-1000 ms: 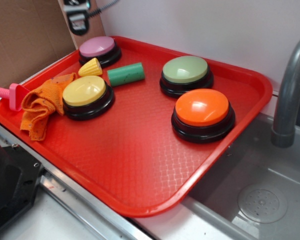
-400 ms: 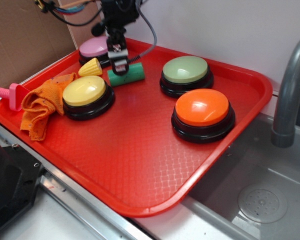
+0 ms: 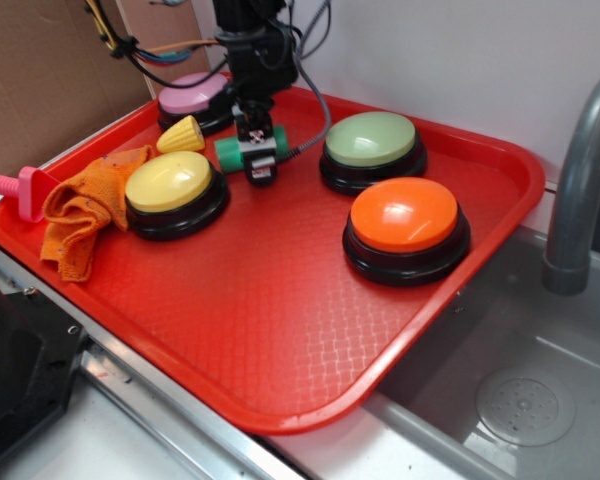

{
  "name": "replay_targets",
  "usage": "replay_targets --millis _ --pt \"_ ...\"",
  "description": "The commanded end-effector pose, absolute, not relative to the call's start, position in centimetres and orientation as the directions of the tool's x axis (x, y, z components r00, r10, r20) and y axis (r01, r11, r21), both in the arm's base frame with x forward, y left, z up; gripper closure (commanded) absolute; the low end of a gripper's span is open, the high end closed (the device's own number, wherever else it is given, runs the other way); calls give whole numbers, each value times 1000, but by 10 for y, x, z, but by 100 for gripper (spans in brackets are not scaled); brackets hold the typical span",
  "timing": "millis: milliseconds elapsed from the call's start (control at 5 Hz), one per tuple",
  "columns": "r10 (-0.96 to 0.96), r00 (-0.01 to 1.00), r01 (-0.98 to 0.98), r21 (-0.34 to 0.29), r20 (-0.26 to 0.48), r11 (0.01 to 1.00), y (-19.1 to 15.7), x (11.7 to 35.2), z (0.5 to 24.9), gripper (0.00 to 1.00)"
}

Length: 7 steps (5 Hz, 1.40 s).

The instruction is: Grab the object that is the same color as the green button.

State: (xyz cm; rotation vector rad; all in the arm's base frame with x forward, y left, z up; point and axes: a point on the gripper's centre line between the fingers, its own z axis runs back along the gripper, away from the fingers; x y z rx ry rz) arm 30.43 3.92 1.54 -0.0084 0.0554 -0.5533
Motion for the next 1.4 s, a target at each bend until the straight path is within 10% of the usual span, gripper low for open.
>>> replay_targets --millis 0,400,1200 --pt "-494 868 495 15 -44 869 29 308 42 100" --pt "-389 921 386 -83 -22 919 -1 283 113 100" --pt "-234 972 235 -123 16 964 -36 222 145 100"
